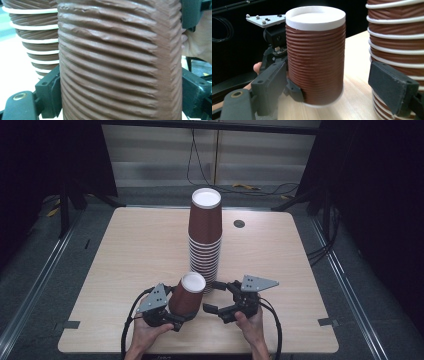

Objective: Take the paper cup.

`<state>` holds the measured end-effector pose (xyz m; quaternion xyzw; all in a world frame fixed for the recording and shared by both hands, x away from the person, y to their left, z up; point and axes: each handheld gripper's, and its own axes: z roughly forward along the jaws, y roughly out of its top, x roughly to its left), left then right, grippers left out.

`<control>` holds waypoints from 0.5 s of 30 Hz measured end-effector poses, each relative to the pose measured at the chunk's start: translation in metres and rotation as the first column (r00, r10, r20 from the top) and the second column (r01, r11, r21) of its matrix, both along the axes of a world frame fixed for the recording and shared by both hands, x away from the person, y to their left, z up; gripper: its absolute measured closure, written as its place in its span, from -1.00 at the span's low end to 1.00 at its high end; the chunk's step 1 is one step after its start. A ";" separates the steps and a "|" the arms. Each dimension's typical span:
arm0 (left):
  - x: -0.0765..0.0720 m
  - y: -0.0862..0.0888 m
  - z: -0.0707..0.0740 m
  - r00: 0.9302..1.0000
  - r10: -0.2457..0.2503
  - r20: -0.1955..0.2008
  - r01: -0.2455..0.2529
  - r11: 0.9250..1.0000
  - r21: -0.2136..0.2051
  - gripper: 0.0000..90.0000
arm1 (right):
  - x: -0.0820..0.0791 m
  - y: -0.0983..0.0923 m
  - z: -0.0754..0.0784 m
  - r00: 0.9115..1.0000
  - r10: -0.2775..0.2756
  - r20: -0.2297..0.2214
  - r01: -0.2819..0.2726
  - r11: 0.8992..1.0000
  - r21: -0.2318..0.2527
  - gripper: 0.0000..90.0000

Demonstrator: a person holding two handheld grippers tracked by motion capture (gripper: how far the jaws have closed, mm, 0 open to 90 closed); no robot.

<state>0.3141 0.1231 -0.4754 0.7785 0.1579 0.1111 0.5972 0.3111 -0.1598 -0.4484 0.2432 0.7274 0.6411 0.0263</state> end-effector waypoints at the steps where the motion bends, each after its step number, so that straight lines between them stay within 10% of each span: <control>1: 0.001 0.000 0.000 1.000 -0.017 -0.004 0.017 1.000 0.004 -0.72 | 0.000 -0.002 0.000 1.000 -0.005 -0.003 0.005 1.000 -0.002 -0.66; 15: 0.007 -0.002 0.003 0.996 -0.083 -0.024 0.086 0.990 0.116 -0.72 | -0.004 -0.019 0.000 1.000 -0.027 0.005 0.027 0.999 -0.027 -0.70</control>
